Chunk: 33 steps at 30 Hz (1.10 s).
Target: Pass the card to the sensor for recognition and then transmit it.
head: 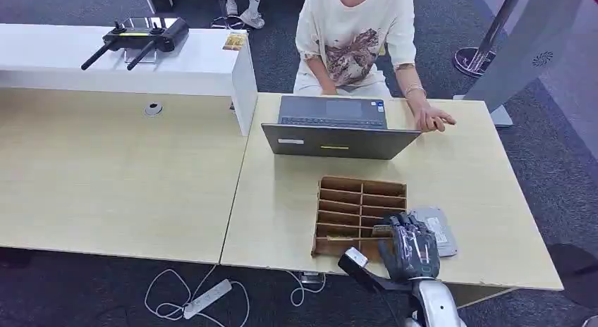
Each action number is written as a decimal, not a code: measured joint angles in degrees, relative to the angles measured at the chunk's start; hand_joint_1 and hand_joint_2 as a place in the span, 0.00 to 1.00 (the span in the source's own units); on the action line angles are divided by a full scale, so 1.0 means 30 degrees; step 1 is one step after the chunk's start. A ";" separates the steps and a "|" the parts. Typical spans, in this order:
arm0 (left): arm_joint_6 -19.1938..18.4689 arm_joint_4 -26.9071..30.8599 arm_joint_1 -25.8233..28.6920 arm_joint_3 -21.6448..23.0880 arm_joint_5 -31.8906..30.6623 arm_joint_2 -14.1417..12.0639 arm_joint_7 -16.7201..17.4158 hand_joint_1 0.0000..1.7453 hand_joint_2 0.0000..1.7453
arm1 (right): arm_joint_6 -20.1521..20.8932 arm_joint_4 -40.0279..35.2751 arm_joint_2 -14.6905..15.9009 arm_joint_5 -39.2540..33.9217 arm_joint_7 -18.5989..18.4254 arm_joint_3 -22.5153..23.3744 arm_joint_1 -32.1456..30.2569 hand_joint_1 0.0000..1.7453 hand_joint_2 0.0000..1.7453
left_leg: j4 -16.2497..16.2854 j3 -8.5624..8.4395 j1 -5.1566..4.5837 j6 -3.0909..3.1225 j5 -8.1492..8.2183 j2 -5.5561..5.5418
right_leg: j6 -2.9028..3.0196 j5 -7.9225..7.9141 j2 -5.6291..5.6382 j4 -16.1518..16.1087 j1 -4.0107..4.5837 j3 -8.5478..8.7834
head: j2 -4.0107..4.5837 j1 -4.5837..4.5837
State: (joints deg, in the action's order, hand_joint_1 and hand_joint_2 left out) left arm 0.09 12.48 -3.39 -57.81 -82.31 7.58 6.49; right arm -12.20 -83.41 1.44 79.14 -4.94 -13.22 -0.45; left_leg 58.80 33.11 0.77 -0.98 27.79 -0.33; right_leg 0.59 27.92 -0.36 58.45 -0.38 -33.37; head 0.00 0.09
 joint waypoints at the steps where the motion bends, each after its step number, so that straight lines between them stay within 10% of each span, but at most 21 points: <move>1: 0.0000 0.0000 -0.0001 0.0000 0.0000 0.0000 0.0022 0.00 1.00 | 0.0000 0.0007 -0.0007 0.0000 0.0000 0.0000 0.0019 0.51 1.00 | 0.0000 0.0000 0.0000 0.0000 0.0000 0.0000 | 0.0000 0.0000 0.0000 0.0000 0.0000 0.0000 | 0.0000 0.0000; 33: 0.0175 0.0000 0.0001 0.0000 -0.0168 0.0000 0.0036 0.00 1.00 | -0.0029 -0.0248 -0.0058 0.0022 0.0095 0.0270 -0.0248 0.47 1.00 | 0.0000 -0.0006 -0.0001 0.0000 0.0000 0.0000 | 0.0001 -0.0001 0.0000 0.0000 -0.0001 0.0005 | 0.0000 0.0000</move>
State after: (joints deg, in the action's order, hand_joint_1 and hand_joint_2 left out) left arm 0.61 12.48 -3.38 -57.81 -82.82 7.58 6.60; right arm -12.28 -84.15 1.27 79.21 -4.66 -12.41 -1.20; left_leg 58.80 33.09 0.77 -0.98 27.79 -0.33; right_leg 0.59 27.92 -0.37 58.45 -0.38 -33.36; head 0.00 0.09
